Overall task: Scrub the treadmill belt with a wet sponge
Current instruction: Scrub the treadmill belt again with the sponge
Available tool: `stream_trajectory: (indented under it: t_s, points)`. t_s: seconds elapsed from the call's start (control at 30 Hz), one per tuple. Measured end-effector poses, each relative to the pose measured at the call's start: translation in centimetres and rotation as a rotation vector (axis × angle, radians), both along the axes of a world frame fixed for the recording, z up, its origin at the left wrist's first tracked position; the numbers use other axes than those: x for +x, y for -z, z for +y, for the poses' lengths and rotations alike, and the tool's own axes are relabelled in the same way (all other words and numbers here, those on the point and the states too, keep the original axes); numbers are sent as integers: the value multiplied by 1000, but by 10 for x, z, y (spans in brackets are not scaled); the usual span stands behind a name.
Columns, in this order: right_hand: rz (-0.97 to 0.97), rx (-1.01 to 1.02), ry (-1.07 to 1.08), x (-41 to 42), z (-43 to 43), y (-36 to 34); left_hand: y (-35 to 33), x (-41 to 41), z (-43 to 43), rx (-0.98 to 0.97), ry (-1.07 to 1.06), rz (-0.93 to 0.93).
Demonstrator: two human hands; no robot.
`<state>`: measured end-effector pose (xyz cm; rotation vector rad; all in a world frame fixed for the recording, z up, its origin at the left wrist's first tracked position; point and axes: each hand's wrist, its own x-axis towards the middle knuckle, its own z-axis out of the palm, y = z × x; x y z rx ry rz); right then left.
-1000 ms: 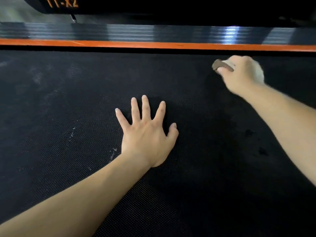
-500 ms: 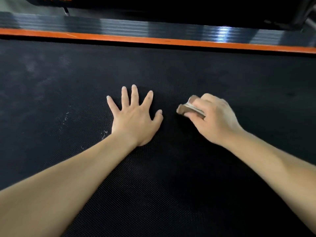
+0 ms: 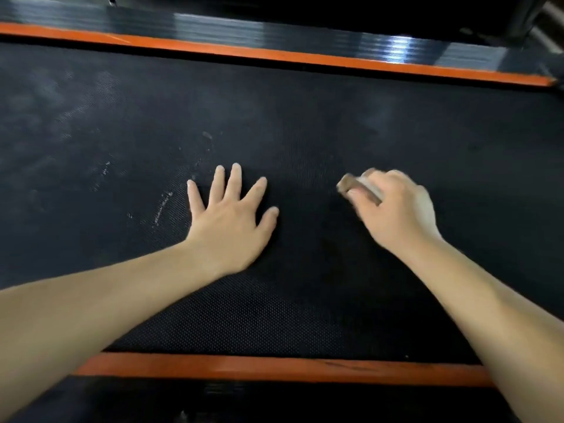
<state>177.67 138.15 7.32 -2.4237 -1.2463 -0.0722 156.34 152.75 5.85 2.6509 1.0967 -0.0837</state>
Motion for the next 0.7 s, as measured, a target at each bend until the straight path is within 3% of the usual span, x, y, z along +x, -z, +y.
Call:
stream_trajectory:
  t_s: [0.07,0.17,0.23,0.37,0.4,0.57,0.7]
  points:
    - [-13,24,3,-18,-7,1,6,-9,-22,69,55,37]
    - [3,-83,-466,-75,-37,5,13,-13,-29,129,57,45]
    - [-5,-158,-602,-72,-55,1,14,-12,-28,123,51,32]
    - [19,-70,-244,-29,-68,-5,12,-11,-29,120,57,31]
    - [26,-81,-239,-33,-70,-3,11,-11,-30,119,55,27]
    - [106,-234,-700,-76,-85,-12,10,-10,-31,120,38,34]
    - [1,-129,-560,-18,-115,-11,8,-11,-32,110,35,40]
